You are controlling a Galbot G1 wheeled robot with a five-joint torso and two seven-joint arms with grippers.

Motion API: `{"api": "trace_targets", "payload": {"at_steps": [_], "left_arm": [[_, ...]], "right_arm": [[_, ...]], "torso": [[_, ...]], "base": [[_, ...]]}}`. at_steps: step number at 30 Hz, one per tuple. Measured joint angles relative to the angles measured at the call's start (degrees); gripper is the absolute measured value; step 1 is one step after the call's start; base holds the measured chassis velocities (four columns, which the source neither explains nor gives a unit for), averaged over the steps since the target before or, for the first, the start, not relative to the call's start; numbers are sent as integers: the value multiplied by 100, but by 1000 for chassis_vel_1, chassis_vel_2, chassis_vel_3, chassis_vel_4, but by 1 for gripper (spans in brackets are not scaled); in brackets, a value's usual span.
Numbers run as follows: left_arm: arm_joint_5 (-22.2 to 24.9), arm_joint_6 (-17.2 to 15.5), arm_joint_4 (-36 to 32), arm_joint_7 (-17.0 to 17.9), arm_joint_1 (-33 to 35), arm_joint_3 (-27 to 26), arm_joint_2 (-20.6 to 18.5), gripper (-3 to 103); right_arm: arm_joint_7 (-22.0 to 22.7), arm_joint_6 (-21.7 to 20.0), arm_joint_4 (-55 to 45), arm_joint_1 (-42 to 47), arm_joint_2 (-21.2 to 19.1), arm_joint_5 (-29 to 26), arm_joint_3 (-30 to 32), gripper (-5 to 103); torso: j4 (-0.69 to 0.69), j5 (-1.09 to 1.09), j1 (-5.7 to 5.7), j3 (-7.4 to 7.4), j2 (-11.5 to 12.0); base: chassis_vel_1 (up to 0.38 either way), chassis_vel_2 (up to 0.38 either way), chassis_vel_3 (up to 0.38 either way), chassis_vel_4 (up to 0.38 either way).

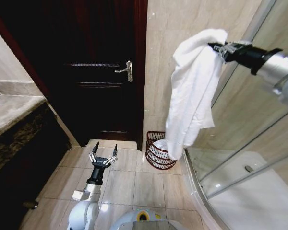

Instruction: Discard the used towel into the hamper.

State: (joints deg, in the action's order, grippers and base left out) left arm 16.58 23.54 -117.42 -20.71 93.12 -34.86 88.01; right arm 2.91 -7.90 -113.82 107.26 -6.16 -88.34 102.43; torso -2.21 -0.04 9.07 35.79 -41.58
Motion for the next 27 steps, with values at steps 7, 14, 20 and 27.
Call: {"api": "trace_targets", "payload": {"at_steps": [7,14,20,27], "left_arm": [[84,-31,-72,-10,-45,-68,6,100],[226,44,-38,-9,-13,-99,-62,100],[370,66,-37,-8,-14,-135,-182,100],[407,68,-23,-7,-67,-140,-182,100]], "right_arm": [[411,-81,315,218,-536,-243,343,9],[754,200,767,396,-876,92,102,9],[886,413,1313,453,-1134,250,14,9],[798,471,1588,541,-1512,263,-3,9]], "torso": [[-1,3,-6,-6,15],[-1,3,-9,-8,22],[-1,3,-11,-12,25],[0,4,-13,-13,30]], "base": [[0,0,0,0],[0,0,0,0],[0,0,0,0],[0,0,0,0]]}}
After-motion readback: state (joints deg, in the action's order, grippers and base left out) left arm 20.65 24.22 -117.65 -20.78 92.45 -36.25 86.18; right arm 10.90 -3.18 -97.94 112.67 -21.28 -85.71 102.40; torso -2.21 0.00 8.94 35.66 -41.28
